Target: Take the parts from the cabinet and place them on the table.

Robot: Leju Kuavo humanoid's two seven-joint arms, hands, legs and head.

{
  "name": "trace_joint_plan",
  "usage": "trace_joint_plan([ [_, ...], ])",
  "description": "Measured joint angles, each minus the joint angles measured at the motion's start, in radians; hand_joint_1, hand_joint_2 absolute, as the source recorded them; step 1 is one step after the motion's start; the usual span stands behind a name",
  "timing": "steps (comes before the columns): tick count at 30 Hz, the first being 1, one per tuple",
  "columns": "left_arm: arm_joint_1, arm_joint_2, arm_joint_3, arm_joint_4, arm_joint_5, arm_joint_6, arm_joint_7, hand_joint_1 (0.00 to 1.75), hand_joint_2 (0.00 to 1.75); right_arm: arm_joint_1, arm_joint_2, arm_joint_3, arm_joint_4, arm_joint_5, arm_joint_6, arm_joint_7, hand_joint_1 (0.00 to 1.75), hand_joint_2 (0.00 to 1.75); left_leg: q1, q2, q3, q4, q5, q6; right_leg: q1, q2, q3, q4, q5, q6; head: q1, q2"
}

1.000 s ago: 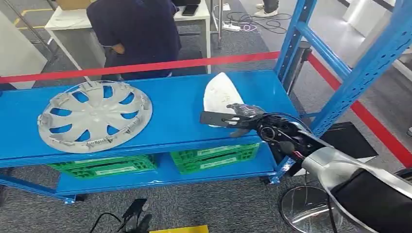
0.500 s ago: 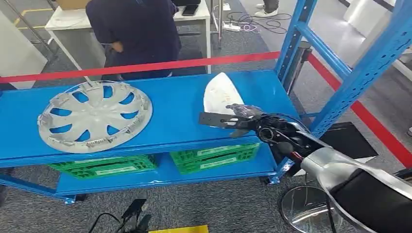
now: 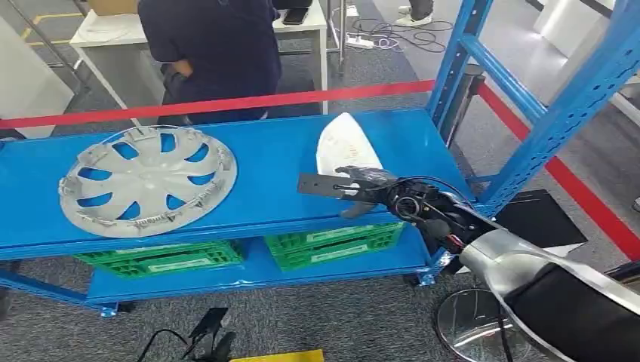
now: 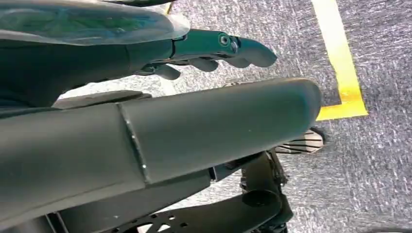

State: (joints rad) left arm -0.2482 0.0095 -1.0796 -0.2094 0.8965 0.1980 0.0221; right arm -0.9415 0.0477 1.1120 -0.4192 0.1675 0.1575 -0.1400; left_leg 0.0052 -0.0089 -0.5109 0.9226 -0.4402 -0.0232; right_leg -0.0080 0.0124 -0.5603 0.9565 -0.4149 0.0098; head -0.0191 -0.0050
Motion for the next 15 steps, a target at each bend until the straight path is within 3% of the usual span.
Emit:
trace_joint_plan([
  [15, -0.005, -0.005, -0.006, 0.000, -0.003, -0.008, 0.003, 0.00, 0.00, 0.006, 0.016, -0.024, 0.006, -0.003, -0.002, -0.009, 0.00, 1.75, 0.000, 0.000, 0.000, 0.000, 0.000, 0.000, 0.000, 0.000, 0.000, 0.000, 0.000, 0.000, 0.000, 0.000],
])
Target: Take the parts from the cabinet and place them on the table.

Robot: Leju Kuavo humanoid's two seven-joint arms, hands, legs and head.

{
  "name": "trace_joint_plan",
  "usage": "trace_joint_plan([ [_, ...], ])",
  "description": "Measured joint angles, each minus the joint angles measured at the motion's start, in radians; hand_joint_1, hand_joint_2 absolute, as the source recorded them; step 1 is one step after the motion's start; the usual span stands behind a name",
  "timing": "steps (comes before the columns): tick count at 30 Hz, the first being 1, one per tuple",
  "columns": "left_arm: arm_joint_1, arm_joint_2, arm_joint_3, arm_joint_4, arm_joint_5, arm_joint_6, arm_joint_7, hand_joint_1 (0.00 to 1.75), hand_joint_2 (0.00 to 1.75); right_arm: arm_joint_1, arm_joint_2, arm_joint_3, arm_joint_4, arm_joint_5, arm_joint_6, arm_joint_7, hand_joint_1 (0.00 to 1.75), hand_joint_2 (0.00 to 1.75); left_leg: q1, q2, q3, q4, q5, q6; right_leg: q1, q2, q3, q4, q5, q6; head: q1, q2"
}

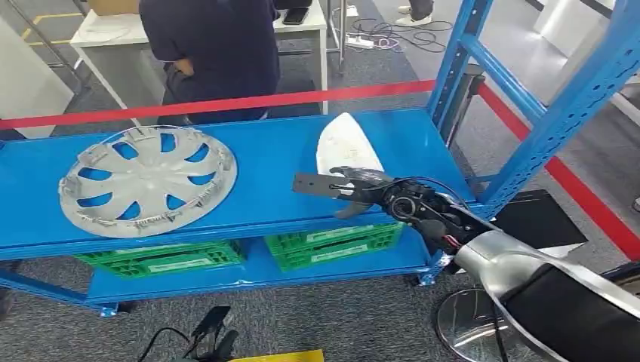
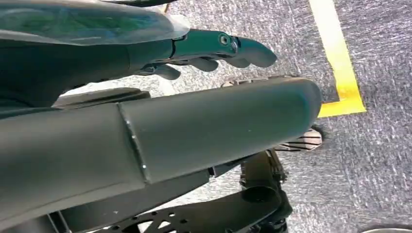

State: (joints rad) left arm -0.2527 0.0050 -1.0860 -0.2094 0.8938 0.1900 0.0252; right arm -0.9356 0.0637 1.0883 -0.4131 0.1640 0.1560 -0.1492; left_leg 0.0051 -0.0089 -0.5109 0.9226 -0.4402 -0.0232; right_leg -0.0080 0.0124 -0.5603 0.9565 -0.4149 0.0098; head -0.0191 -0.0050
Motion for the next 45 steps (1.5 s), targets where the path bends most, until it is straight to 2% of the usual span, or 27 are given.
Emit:
trace_joint_plan([
  [11, 0.000, 0.000, -0.003, 0.000, 0.000, -0.001, -0.001, 0.00, 0.00, 0.005, 0.000, -0.002, 0.001, 0.003, 0.004, 0.008, 0.00, 1.75, 0.000, 0.000, 0.000, 0.000, 0.000, 0.000, 0.000, 0.000, 0.000, 0.000, 0.000, 0.000, 0.000, 0.000],
  [20, -0.005, -0.001, -0.004, 0.000, 0.000, -0.002, -0.002, 0.00, 0.00, 0.012, -0.001, -0.001, 0.015, 0.029, 0.034, 0.068, 0.00, 1.75, 0.000, 0.000, 0.000, 0.000, 0.000, 0.000, 0.000, 0.001, 0.000, 0.000, 0.000, 0.000, 0.000, 0.000],
  [45, -0.004, -0.002, -0.004, 0.000, 0.010, 0.000, -0.005, 0.00, 0.00, 0.022, -0.003, -0.001, 0.034, 0.029, 0.025, 0.042, 0.00, 1.75, 0.000, 0.000, 0.000, 0.000, 0.000, 0.000, 0.000, 0.000, 0.000, 0.000, 0.000, 0.000, 0.000, 0.000],
])
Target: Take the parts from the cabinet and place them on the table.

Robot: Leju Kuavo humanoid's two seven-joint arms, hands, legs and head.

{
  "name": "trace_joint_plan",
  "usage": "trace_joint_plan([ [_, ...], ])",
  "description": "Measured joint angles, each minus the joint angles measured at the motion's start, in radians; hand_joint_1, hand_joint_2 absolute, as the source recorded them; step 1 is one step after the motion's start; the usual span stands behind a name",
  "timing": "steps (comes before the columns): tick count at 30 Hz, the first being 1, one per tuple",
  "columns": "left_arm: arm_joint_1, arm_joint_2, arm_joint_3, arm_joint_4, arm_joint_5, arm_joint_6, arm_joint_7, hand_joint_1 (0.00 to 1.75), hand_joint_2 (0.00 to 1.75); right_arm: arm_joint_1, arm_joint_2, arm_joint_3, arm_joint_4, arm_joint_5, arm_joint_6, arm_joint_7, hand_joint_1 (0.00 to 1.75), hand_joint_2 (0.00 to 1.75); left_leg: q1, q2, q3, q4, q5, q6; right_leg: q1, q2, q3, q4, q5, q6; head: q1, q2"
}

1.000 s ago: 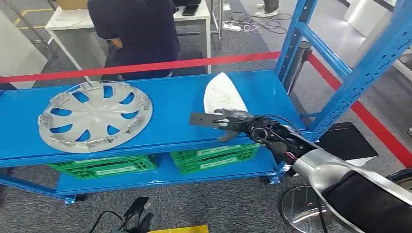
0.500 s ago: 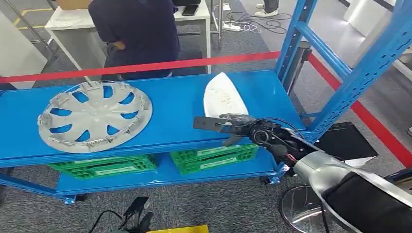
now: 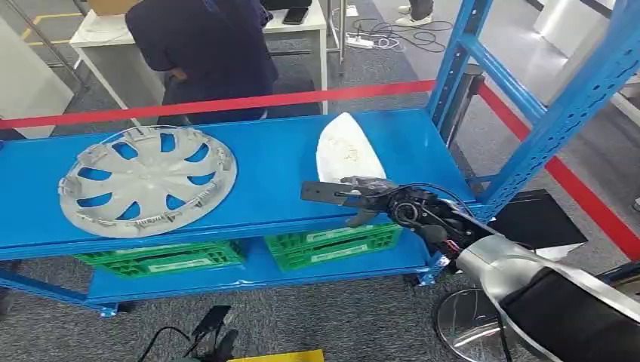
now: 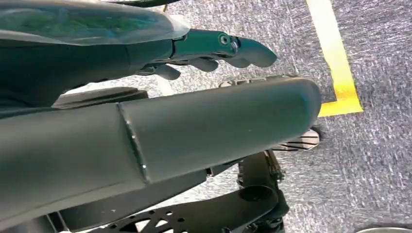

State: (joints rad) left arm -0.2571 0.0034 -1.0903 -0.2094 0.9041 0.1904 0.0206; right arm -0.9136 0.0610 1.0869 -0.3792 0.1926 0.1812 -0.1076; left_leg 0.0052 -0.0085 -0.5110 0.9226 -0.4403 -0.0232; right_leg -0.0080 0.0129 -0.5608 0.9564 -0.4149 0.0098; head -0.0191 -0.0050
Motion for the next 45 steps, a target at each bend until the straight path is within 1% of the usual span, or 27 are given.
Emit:
trace_joint_plan([
  [23, 0.000, 0.000, 0.000, 0.000, 0.000, 0.000, 0.000, 0.00, 0.00, 0.001, 0.000, 0.000, 0.005, 0.000, -0.009, 0.000, 0.00, 1.75, 0.000, 0.000, 0.000, 0.000, 0.000, 0.000, 0.000, 0.000, 0.000, 0.000, 0.000, 0.000, 0.000, 0.000],
  [25, 0.000, 0.000, 0.000, 0.000, 0.000, 0.000, 0.000, 0.00, 0.00, 0.001, 0.000, 0.000, 0.005, 0.000, -0.012, 0.000, 0.31, 1.75, 0.000, 0.000, 0.000, 0.000, 0.000, 0.000, 0.000, 0.000, 0.000, 0.000, 0.000, 0.000, 0.000, 0.000],
  [26, 0.000, 0.000, 0.000, 0.000, 0.000, 0.000, 0.000, 0.00, 0.00, 0.000, 0.000, 0.000, 0.005, 0.000, -0.012, 0.000, 0.40, 1.75, 0.000, 0.000, 0.000, 0.000, 0.000, 0.000, 0.000, 0.000, 0.000, 0.000, 0.000, 0.000, 0.000, 0.000],
  [27, 0.000, 0.000, 0.000, 0.000, 0.000, 0.000, 0.000, 0.00, 0.00, 0.001, 0.000, 0.000, 0.005, 0.000, -0.013, 0.000, 0.91, 1.75, 0.000, 0.000, 0.000, 0.000, 0.000, 0.000, 0.000, 0.000, 0.000, 0.000, 0.000, 0.000, 0.000, 0.000],
  [29, 0.000, 0.000, 0.000, 0.000, 0.000, 0.000, 0.000, 0.00, 0.00, 0.001, 0.000, 0.000, 0.006, 0.000, -0.013, 0.000, 1.27, 1.75, 0.000, 0.000, 0.000, 0.000, 0.000, 0.000, 0.000, 0.000, 0.000, 0.000, 0.000, 0.000, 0.000, 0.000],
  [30, 0.000, 0.000, 0.000, 0.000, 0.000, 0.000, 0.000, 0.00, 0.00, 0.001, 0.000, 0.000, 0.006, 0.000, -0.014, 0.000, 1.36, 1.75, 0.000, 0.000, 0.000, 0.000, 0.000, 0.000, 0.000, 0.000, 0.000, 0.000, 0.000, 0.000, 0.000, 0.000],
  [31, 0.000, 0.000, 0.000, 0.000, 0.000, 0.000, 0.000, 0.00, 0.00, 0.001, 0.000, 0.000, 0.006, 0.000, -0.014, 0.000, 1.50, 1.75, 0.000, 0.000, 0.000, 0.000, 0.000, 0.000, 0.000, 0.000, 0.000, 0.000, 0.000, 0.000, 0.000, 0.000],
  [32, 0.000, 0.000, 0.000, 0.000, 0.000, 0.000, 0.000, 0.00, 0.00, 0.001, 0.000, 0.000, 0.006, 0.000, -0.014, 0.000, 1.75, 1.75, 0.000, 0.000, 0.000, 0.000, 0.000, 0.000, 0.000, 0.000, 0.000, 0.000, 0.000, 0.000, 0.000, 0.000],
  [45, -0.001, -0.001, 0.000, 0.000, 0.000, -0.002, 0.000, 0.00, 0.00, -0.001, 0.000, 0.000, 0.006, 0.000, -0.021, -0.003, 1.75, 1.75, 0.000, 0.000, 0.000, 0.000, 0.000, 0.000, 0.000, 0.000, 0.000, 0.000, 0.000, 0.000, 0.001, 0.000],
])
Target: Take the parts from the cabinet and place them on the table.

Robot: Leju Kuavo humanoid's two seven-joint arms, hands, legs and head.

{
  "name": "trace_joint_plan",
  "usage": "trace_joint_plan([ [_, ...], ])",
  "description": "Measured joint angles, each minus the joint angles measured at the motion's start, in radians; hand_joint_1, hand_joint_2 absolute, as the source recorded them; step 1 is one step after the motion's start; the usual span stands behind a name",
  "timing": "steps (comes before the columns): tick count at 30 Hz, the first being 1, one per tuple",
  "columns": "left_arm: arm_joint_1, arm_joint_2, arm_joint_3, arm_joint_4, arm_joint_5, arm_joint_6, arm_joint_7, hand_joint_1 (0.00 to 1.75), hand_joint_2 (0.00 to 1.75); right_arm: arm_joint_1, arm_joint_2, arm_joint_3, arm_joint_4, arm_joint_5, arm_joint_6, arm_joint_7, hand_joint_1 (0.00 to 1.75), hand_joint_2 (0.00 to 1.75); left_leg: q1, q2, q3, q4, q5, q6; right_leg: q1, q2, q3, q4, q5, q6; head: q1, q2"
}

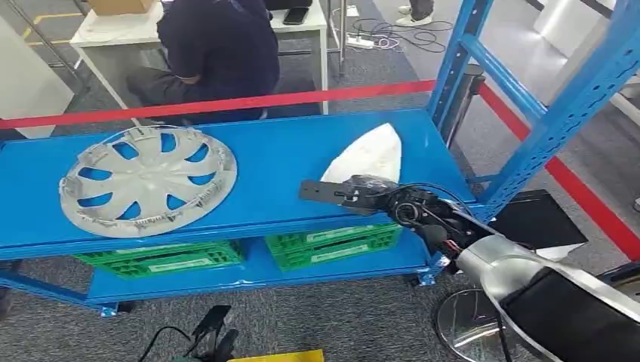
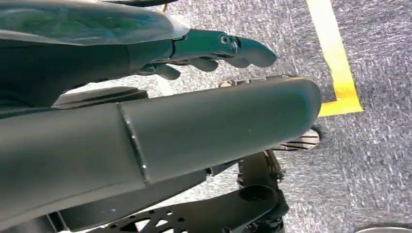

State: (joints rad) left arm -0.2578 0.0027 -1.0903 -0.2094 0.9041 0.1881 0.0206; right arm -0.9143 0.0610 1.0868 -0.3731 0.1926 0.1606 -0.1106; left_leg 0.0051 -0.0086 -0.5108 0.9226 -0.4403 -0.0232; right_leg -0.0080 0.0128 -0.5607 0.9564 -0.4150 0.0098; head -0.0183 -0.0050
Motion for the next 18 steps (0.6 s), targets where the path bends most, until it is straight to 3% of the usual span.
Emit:
trace_joint_plan([
  [18, 0.000, -0.001, 0.000, 0.000, 0.000, -0.004, 0.000, 0.00, 0.00, 0.000, 0.000, 0.000, 0.000, 0.000, -0.003, -0.006, 1.75, 1.75, 0.000, 0.000, 0.000, 0.000, 0.000, 0.000, 0.000, 0.000, 0.000, 0.000, 0.000, 0.000, 0.000, 0.000],
])
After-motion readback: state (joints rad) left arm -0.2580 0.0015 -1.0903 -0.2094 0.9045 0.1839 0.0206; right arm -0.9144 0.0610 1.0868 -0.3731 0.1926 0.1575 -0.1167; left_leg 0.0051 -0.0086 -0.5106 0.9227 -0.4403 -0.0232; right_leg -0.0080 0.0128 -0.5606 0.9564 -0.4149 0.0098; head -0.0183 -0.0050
